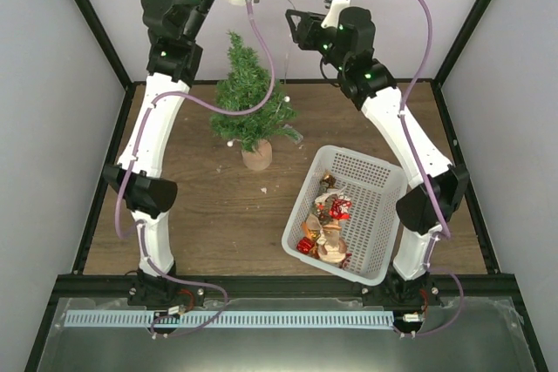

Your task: Decorate the small christmas tree

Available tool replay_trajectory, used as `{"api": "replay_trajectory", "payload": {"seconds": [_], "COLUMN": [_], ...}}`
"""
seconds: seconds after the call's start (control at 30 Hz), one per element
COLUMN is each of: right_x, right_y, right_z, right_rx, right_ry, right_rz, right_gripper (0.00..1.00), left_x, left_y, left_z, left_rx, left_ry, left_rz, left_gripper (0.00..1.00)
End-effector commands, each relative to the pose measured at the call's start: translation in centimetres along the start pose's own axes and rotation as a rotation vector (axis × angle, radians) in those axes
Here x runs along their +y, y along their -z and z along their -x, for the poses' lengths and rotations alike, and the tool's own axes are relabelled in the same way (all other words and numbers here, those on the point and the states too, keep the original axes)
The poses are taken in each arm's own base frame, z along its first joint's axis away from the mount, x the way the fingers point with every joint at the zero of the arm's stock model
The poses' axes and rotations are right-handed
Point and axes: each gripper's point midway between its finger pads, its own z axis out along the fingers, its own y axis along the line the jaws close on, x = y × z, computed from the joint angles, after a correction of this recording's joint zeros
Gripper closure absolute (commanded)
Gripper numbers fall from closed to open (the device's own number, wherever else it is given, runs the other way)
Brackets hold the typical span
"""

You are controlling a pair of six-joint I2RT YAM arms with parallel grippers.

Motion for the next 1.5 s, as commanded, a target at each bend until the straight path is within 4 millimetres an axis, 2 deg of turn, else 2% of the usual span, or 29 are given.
{"api": "replay_trajectory", "payload": {"seconds": [0.0,0.1,0.13,0.23,0.43,0.57,0.7,0.83,0.97,1.1,1.23,1.47], "right_x": [0.5,0.0,0.3,0.4,0.4,0.4,0.1,0.2,0.2,0.1,0.1,0.3], "right_y": [-0.6,-1.5,-1.5,-2.0,-2.6,-3.2,-3.7,-3.8,-4.0,-4.1,-4.3,-4.6], "right_z": [0.8,-0.1,0.6,0.8,0.7,-0.1,-1.0,-1.6,-2.2,-2.8,-3.2,-4.3], "right_rx": [-0.023,0.000,-0.012,-0.016,-0.016,-0.001,0.022,0.037,0.050,0.064,0.073,0.103], "right_ry": [-0.008,-0.004,0.000,0.004,0.007,0.006,0.000,-0.012,-0.017,-0.023,-0.029,-0.024], "right_rz": [0.009,0.001,0.007,0.009,0.017,0.033,0.036,0.048,0.058,0.065,0.072,0.102], "right_gripper": [0.49,0.49,0.49,0.49,0.48,0.48,0.48,0.48,0.48,0.48,0.48,0.49], "left_x": [1.7,0.3,0.1,-1.0,-1.5,-4.3,-5.6,-6.9,-7.5,-7.9,-8.6,-9.8], "left_y": [1.0,1.7,1.9,2.5,4.7,6.5,8.5,11.1,13.8,16.1,17.9,19.8], "left_z": [-2.6,-3.9,-4.3,-5.8,-7.5,-8.0,-9.2,-9.0,-8.1,-8.2,-7.9,-7.6], "left_rx": [0.081,0.112,0.122,0.165,0.223,0.257,0.304,0.334,0.350,0.401,0.427,0.478], "left_ry": [0.023,0.029,0.029,0.035,0.071,0.101,0.114,0.175,0.204,0.249,0.291,0.410], "left_rz": [0.037,0.013,0.011,-0.005,-0.021,-0.109,-0.132,-0.193,-0.230,-0.277,-0.334,-0.453], "left_gripper": [1.00,1.00,1.00,1.00,1.00,1.00,1.00,1.00,1.00,1.00,1.00,1.00]}}
